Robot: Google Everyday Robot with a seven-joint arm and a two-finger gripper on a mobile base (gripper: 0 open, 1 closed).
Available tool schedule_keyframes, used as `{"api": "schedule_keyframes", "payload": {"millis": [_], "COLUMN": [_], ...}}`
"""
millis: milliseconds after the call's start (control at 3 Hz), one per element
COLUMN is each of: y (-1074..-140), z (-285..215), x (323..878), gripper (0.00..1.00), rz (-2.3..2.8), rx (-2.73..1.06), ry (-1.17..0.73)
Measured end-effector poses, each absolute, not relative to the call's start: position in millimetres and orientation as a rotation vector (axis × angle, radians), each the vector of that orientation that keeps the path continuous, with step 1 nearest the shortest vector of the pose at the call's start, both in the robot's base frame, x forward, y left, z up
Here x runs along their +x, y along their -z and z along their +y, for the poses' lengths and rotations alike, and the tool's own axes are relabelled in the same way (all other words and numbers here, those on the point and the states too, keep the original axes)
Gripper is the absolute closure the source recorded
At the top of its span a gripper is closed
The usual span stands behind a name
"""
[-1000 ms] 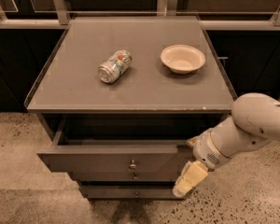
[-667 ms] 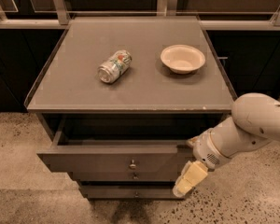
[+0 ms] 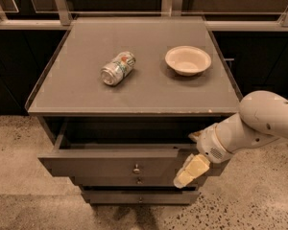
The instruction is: Open top drawer
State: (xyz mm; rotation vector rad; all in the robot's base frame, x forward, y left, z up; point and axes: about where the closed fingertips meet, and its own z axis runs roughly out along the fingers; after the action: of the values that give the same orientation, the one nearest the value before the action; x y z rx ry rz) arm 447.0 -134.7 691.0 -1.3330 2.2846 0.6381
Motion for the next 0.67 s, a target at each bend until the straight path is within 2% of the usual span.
{"api": "schedule_keyframes", "payload": {"millis": [667], "y": [-663], "z": [-126], "x": [436], "gripper": [0.0], "rz": [2.328], "rx": [-1.395], "ry": [-0.706]}}
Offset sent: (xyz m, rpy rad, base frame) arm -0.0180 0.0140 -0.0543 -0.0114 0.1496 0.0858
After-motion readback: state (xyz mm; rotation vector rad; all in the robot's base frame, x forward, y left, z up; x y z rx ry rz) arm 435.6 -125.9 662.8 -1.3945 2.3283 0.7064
